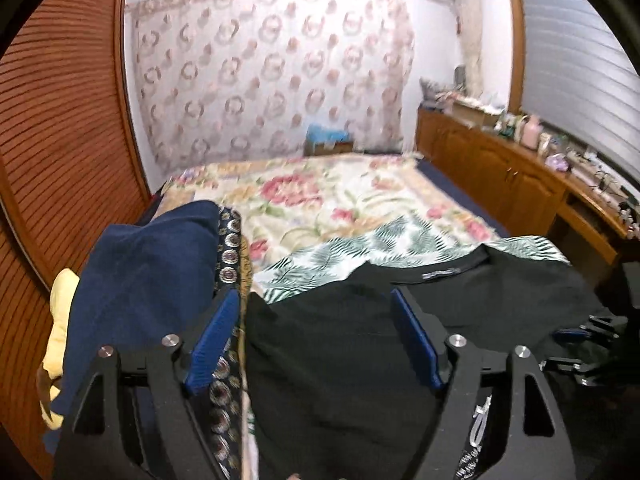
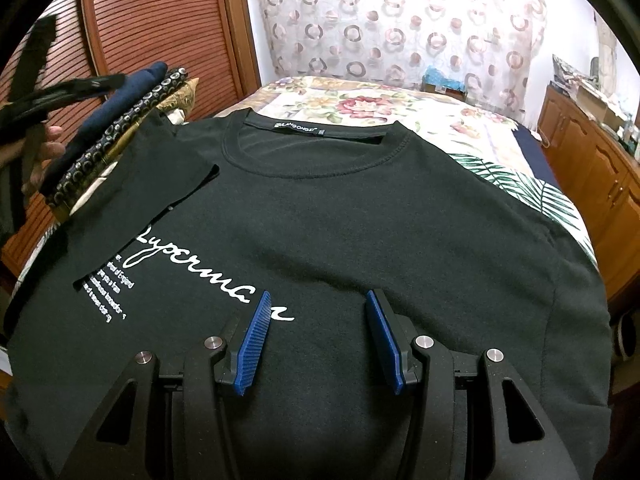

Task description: Fold small clothes

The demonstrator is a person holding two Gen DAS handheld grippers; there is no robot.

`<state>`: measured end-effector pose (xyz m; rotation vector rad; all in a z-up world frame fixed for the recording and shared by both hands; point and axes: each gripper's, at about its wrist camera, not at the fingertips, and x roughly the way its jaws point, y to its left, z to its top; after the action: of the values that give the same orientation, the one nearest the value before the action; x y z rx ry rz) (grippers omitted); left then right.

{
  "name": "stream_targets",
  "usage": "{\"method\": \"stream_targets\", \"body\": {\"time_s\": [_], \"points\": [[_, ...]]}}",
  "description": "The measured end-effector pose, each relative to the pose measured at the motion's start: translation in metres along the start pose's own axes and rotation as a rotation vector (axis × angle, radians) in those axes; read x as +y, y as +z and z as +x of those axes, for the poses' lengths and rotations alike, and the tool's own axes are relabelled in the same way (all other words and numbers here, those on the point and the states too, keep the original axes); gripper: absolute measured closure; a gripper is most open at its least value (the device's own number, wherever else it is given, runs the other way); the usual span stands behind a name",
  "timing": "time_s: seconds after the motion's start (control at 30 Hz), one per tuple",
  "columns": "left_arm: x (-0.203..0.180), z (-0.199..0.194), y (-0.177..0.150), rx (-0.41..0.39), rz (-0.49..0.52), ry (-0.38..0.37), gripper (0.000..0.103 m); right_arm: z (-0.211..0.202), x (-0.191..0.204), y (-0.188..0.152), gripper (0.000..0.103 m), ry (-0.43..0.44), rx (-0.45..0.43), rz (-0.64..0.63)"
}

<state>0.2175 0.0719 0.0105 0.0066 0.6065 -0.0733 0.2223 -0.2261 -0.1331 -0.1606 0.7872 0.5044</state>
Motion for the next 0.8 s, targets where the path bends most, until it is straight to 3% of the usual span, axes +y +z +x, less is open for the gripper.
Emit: {"method": "stream_targets", "body": {"time_s": [0.43,0.53,0.73,0.8], "points": [[-0.029,-0.052,-0.040,-0.039,0.009,-0.022,0.024,0.000,-0.001,0.001,0.051,-0.041,0.004,-0.038],[-0.036,-0.060,-0.050,-0.037,0.015,-0.024,0.024,-0.014,-0.006,0.001,0.051,-0.069,-0.033,-0.019],[-0.047,-0.074,-0.065,-0.040,0.026,-0.040,0.024,-0.068,-0.030,-0.011,0.032,-0.103,-0.129,0.061],[-0.051,-0.078,-0.068,-0.045,0.029,-0.047,0.024,-0.085,-0.037,-0.016,0.031,-0.127,-0.146,0.073]]}}
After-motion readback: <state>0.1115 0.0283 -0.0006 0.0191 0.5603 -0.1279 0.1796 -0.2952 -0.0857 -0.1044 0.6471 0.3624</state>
